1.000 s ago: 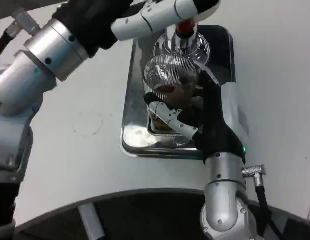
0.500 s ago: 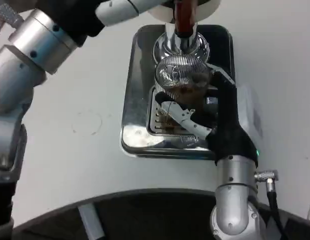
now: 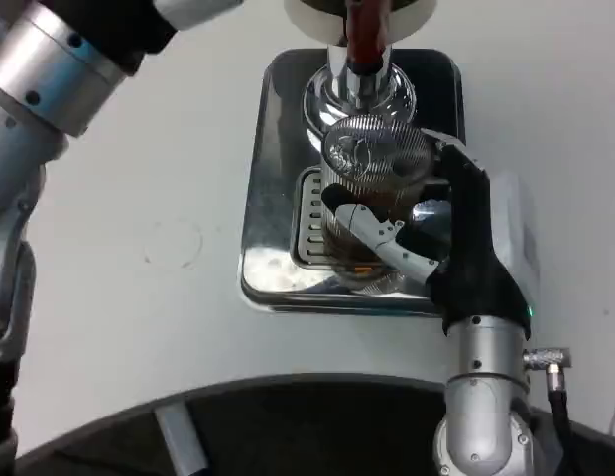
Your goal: Grasp the cup under the faucet to collect the drink, then remove the cup.
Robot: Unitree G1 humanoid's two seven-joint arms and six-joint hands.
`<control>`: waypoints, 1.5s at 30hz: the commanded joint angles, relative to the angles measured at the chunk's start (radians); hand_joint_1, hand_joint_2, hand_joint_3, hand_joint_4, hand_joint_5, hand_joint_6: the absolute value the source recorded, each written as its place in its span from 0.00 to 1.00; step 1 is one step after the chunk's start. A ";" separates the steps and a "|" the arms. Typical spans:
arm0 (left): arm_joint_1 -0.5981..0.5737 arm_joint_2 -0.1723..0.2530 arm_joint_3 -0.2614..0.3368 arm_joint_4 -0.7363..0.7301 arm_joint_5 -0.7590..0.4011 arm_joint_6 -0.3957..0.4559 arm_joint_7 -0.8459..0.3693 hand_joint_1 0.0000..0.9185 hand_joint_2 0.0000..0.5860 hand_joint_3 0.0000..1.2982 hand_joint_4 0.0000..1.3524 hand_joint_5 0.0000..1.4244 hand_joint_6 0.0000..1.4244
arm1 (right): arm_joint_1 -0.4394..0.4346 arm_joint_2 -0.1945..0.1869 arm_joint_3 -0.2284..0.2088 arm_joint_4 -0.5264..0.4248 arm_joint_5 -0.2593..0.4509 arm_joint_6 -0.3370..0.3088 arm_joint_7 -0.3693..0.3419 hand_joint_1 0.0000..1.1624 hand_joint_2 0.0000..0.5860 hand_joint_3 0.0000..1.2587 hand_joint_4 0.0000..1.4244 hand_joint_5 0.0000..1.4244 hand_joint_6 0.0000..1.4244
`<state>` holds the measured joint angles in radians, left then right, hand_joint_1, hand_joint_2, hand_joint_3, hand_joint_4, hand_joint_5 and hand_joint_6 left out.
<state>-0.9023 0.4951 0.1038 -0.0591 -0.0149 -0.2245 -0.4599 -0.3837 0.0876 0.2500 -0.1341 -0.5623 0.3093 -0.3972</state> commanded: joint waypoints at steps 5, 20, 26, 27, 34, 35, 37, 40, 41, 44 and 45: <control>0.029 0.038 0.032 -0.049 -0.032 -0.012 0.001 0.00 0.22 0.20 0.18 0.22 0.24 | 0.040 -0.020 -0.003 -0.067 -0.004 -0.066 0.002 0.65 0.44 0.45 0.49 0.60 0.68; 0.209 0.095 0.092 -0.135 -0.088 0.018 -0.013 0.00 0.21 0.20 0.17 0.20 0.24 | 0.141 -0.074 -0.045 -0.199 0.012 -0.096 0.055 0.70 0.41 0.54 0.57 0.70 0.79; 0.293 0.094 0.094 -0.172 -0.095 0.024 -0.015 0.00 0.20 0.20 0.17 0.20 0.25 | 0.169 -0.083 -0.059 -0.221 0.014 -0.107 0.067 0.70 0.41 0.55 0.57 0.71 0.82; 0.308 0.093 0.093 -0.177 -0.095 0.025 -0.013 0.00 0.20 0.20 0.17 0.20 0.25 | 0.175 -0.083 -0.060 -0.225 0.014 -0.110 0.068 0.70 0.41 0.55 0.58 0.71 0.82; 0.405 0.085 0.105 -0.199 -0.087 0.039 0.006 0.00 0.20 0.20 0.17 0.19 0.25 | 0.209 -0.084 -0.062 -0.252 0.010 -0.136 0.074 0.70 0.41 0.56 0.59 0.74 0.85; 0.415 0.085 0.107 -0.202 -0.085 0.039 0.008 0.00 0.20 0.20 0.17 0.19 0.25 | 0.215 -0.084 -0.063 -0.257 0.011 -0.138 0.075 0.70 0.41 0.56 0.59 0.74 0.86; 0.455 0.086 0.114 -0.213 -0.078 0.043 0.012 0.00 0.20 0.20 0.16 0.19 0.25 | 0.230 -0.086 -0.063 -0.271 0.011 -0.146 0.079 0.70 0.41 0.57 0.60 0.75 0.86; 0.501 0.085 0.125 -0.229 -0.069 0.050 0.021 0.00 0.20 0.20 0.16 0.19 0.25 | 0.242 -0.086 -0.067 -0.283 0.010 -0.155 0.083 0.70 0.41 0.58 0.60 0.75 0.87; 0.525 0.085 0.133 -0.238 -0.061 0.054 0.028 0.00 0.21 0.19 0.16 0.19 0.25 | 0.244 -0.086 -0.068 -0.285 0.010 -0.157 0.084 0.70 0.41 0.58 0.61 0.76 0.87; 0.579 0.084 0.147 -0.258 -0.045 0.065 0.040 0.00 0.21 0.19 0.14 0.17 0.24 | 0.256 -0.085 -0.069 -0.302 0.012 -0.165 0.087 0.70 0.39 0.59 0.62 0.76 0.89; 0.590 0.084 0.149 -0.263 -0.044 0.069 0.041 0.00 0.21 0.19 0.14 0.16 0.24 | 0.261 -0.086 -0.069 -0.307 0.012 -0.167 0.089 0.70 0.39 0.59 0.62 0.77 0.89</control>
<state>-0.3610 0.5762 0.2341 -0.2950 -0.0680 -0.1679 -0.4355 -0.1372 -0.0029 0.1772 -0.3978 -0.5551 0.1976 -0.3055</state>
